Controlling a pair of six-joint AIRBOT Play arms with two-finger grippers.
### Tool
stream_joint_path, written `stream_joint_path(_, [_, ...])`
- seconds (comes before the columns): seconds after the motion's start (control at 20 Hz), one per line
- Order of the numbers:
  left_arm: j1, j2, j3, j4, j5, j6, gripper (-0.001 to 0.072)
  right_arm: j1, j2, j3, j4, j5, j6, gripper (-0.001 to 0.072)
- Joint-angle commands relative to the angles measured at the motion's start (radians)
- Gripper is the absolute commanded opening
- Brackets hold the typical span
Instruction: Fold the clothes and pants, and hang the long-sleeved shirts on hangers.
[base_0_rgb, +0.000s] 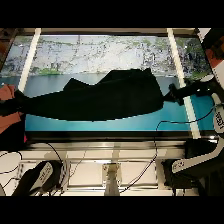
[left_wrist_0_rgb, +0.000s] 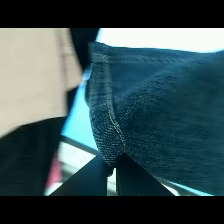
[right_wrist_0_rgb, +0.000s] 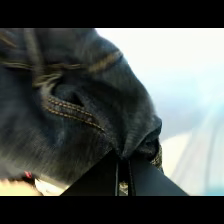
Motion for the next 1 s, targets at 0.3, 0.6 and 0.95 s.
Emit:
stream_joint_path(0.3, [-0.292,-0.290,0.254,-0.211,0.147,0.034,0.0018,0.047,0.039,0.566,0.080,-0.489,0.103,0.0026])
stream_joint_path(0.6, [-0.314,-0.341,0.581,-0.201,0.179,0.029,0.0019,0.045,0.074,0.731,-0.071,-0.445,0.098,0.0028])
stream_joint_path(0.95, [-0.315,-0.343,0.475,-0.212,-0.054,0.114,0.0018,0.045,0.077,0.502,-0.431,0.075,0.093,0.0025])
